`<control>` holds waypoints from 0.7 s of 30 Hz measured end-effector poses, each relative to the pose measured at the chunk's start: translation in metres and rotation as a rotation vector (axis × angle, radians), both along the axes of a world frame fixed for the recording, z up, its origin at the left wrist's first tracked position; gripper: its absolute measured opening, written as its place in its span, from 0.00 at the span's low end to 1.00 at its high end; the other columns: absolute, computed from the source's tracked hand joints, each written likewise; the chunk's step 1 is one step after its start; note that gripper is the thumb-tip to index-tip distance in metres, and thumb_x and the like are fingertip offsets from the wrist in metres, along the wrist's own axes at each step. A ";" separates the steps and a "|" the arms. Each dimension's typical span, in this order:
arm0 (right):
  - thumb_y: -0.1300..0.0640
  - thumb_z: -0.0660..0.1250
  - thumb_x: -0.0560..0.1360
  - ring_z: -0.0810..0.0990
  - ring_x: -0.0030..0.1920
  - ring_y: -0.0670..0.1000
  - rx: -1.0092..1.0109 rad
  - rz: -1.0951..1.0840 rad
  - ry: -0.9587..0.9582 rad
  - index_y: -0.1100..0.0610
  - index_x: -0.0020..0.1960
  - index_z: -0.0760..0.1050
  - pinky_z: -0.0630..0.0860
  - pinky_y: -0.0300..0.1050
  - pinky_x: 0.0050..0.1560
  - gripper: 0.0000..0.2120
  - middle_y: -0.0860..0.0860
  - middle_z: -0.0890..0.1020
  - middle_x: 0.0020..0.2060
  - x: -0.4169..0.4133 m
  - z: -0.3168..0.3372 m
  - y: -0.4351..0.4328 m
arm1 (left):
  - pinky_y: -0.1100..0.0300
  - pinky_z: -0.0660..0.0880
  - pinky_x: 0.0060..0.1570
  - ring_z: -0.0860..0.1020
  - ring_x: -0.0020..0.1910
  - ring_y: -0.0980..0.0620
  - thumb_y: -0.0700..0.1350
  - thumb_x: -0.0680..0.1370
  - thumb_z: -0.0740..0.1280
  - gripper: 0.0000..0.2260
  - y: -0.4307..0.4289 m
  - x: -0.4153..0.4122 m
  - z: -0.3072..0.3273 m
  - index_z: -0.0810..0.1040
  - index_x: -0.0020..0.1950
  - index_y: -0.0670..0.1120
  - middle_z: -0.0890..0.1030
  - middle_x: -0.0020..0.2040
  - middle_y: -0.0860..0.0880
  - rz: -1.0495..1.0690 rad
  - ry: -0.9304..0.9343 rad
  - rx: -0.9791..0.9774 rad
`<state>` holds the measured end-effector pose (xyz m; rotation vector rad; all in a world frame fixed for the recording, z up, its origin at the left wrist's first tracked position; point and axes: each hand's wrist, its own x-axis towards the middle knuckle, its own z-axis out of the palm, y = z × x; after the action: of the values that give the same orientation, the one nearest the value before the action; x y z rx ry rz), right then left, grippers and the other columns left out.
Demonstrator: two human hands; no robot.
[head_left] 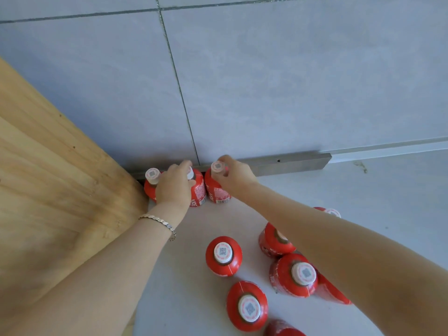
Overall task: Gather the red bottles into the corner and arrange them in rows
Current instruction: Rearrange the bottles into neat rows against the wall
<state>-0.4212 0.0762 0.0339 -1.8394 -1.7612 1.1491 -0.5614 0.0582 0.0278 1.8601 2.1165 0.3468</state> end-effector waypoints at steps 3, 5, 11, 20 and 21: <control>0.56 0.63 0.77 0.78 0.55 0.56 -0.029 0.149 -0.002 0.52 0.70 0.64 0.73 0.45 0.52 0.23 0.57 0.79 0.57 0.018 0.001 -0.007 | 0.45 0.73 0.51 0.75 0.57 0.36 0.38 0.77 0.64 0.16 -0.001 0.000 -0.004 0.71 0.65 0.44 0.77 0.58 0.38 0.000 -0.009 0.025; 0.56 0.65 0.75 0.78 0.55 0.54 -0.052 0.233 -0.085 0.52 0.73 0.61 0.74 0.45 0.56 0.28 0.55 0.79 0.57 0.043 0.009 -0.019 | 0.45 0.73 0.52 0.75 0.57 0.36 0.38 0.77 0.64 0.16 -0.002 0.000 -0.005 0.71 0.65 0.43 0.77 0.59 0.37 -0.012 -0.008 0.041; 0.34 0.62 0.70 0.75 0.44 0.51 -0.073 0.463 -0.646 0.47 0.61 0.67 0.70 0.44 0.45 0.25 0.50 0.79 0.45 0.106 0.039 -0.074 | 0.46 0.72 0.52 0.75 0.57 0.36 0.38 0.77 0.65 0.16 -0.004 0.001 -0.003 0.71 0.64 0.42 0.77 0.59 0.37 -0.005 0.005 0.047; 0.49 0.68 0.73 0.74 0.43 0.54 -0.089 0.049 -0.299 0.60 0.57 0.70 0.70 0.43 0.42 0.19 0.55 0.78 0.46 0.089 0.010 -0.064 | 0.46 0.74 0.56 0.74 0.61 0.38 0.39 0.78 0.64 0.19 -0.004 0.002 -0.003 0.68 0.69 0.45 0.75 0.62 0.38 0.010 0.021 0.013; 0.50 0.68 0.73 0.74 0.42 0.54 -0.067 0.020 -0.273 0.60 0.55 0.70 0.68 0.43 0.41 0.18 0.55 0.76 0.44 0.081 0.008 -0.054 | 0.46 0.73 0.58 0.73 0.62 0.38 0.39 0.78 0.63 0.20 -0.003 0.001 -0.003 0.67 0.70 0.45 0.75 0.63 0.38 0.005 0.024 0.001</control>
<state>-0.3400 0.0220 0.0422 -2.1076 -1.9087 1.0150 -0.5600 0.0553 0.0249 1.8685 2.1374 0.3286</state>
